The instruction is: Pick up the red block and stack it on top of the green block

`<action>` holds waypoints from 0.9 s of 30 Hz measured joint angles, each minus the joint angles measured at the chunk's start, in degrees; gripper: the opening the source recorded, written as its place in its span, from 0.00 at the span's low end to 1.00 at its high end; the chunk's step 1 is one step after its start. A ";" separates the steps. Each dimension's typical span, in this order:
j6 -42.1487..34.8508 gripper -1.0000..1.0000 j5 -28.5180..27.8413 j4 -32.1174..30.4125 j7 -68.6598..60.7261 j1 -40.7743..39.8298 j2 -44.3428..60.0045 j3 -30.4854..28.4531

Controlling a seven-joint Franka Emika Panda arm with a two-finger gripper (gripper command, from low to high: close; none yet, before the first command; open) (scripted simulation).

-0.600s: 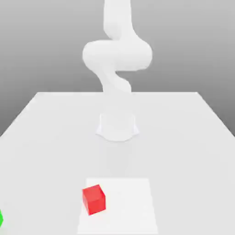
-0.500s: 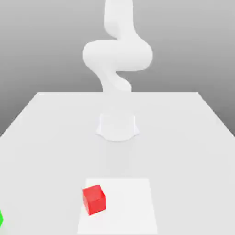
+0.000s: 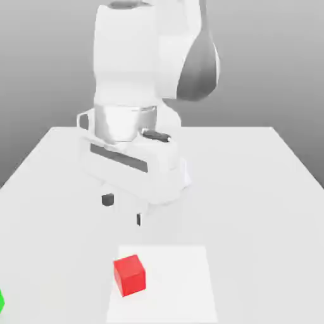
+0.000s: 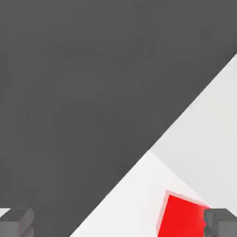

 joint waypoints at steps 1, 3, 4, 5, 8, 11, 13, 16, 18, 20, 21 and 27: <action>1.07 0.50 -0.20 -0.87 2.42 -0.23 2.08 -0.20; 3.31 0.50 -0.52 -2.41 6.82 -0.62 6.25 -0.48; 4.77 0.50 -0.77 -2.60 7.97 -0.27 8.33 -0.93; 6.40 0.50 -1.11 -2.54 8.68 0.11 10.40 -1.39; 11.55 0.50 -2.67 -1.82 10.28 1.11 16.63 -2.74; 14.23 0.00 -3.36 -1.37 10.84 1.78 19.80 -3.55; 14.30 0.00 -3.39 -1.37 10.87 1.77 19.81 -3.55; 14.82 0.00 -3.56 -1.29 11.01 1.86 20.34 -3.66; 12.94 0.00 -3.02 -1.62 10.62 1.48 18.16 -3.17; 9.85 0.00 -2.08 -2.18 9.92 1.08 14.50 -2.56; 8.15 0.00 -1.51 -2.48 9.50 0.94 12.50 -2.29; 0.11 0.00 0.77 4.45 2.80 -3.06 11.43 -4.32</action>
